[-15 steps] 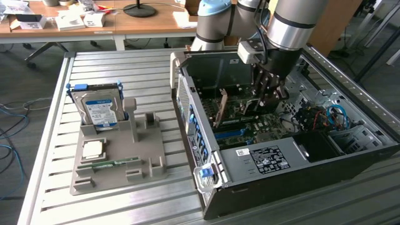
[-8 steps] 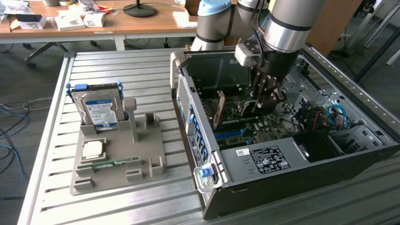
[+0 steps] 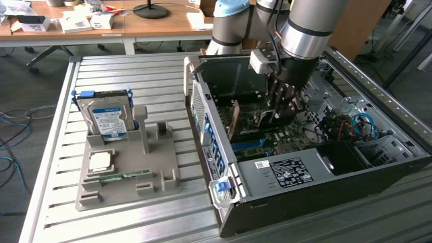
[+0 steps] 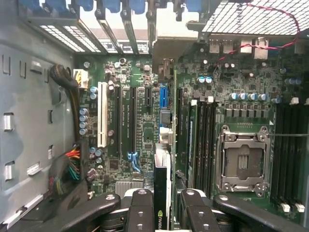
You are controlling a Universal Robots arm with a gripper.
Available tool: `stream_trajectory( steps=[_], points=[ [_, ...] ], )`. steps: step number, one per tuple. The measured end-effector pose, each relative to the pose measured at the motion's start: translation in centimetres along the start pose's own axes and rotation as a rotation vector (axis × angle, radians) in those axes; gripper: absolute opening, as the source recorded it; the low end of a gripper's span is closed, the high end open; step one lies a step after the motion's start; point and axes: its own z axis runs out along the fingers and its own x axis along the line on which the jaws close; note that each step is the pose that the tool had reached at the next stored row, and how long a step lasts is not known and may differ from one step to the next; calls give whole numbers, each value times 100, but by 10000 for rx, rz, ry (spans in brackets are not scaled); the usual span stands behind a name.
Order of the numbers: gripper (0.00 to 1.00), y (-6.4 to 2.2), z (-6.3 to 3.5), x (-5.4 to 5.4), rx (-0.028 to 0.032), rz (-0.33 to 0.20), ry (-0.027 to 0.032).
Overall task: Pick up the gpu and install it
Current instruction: 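Insert the gpu into the slot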
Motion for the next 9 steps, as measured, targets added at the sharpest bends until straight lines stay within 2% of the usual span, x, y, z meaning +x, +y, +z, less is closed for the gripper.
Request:
stream_trajectory(
  steps=[9],
  points=[
    [26, 26, 110, 1, -1, -1, 4]
  ],
)
